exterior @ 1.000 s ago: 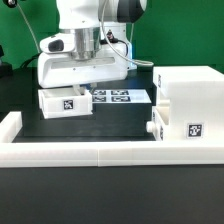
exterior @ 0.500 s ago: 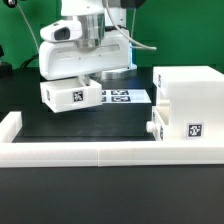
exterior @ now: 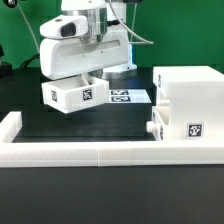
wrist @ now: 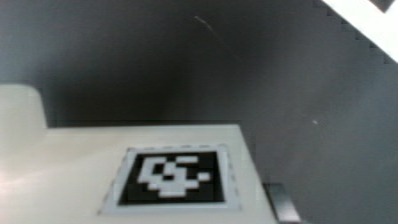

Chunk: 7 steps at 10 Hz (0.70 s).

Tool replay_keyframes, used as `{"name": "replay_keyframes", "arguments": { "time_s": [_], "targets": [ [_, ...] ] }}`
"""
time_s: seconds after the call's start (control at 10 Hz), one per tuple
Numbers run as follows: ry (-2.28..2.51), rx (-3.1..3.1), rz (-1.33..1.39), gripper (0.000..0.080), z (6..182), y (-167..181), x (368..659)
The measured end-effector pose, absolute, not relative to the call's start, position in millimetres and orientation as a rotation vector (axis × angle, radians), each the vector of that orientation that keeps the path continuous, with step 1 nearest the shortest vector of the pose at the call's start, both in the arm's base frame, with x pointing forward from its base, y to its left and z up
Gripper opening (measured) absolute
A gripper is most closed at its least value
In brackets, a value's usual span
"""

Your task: Assemble drawer

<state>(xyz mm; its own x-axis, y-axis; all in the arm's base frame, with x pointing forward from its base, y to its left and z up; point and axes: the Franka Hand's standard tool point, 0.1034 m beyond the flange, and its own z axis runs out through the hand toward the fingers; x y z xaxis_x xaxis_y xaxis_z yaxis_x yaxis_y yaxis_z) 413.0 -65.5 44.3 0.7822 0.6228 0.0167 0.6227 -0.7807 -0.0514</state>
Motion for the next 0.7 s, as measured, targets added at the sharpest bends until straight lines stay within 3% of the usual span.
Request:
{"name": "replay_keyframes", "arguments": {
  "time_s": [0.2, 0.7],
  "targets": [
    [-1.328, -2.789, -0.002, 0.0042, 45.3, -69.4, 420.0],
    [-1.973, -2.448, -0.027, 0.0042, 56.3, -65.1, 474.1]
  ]
}}
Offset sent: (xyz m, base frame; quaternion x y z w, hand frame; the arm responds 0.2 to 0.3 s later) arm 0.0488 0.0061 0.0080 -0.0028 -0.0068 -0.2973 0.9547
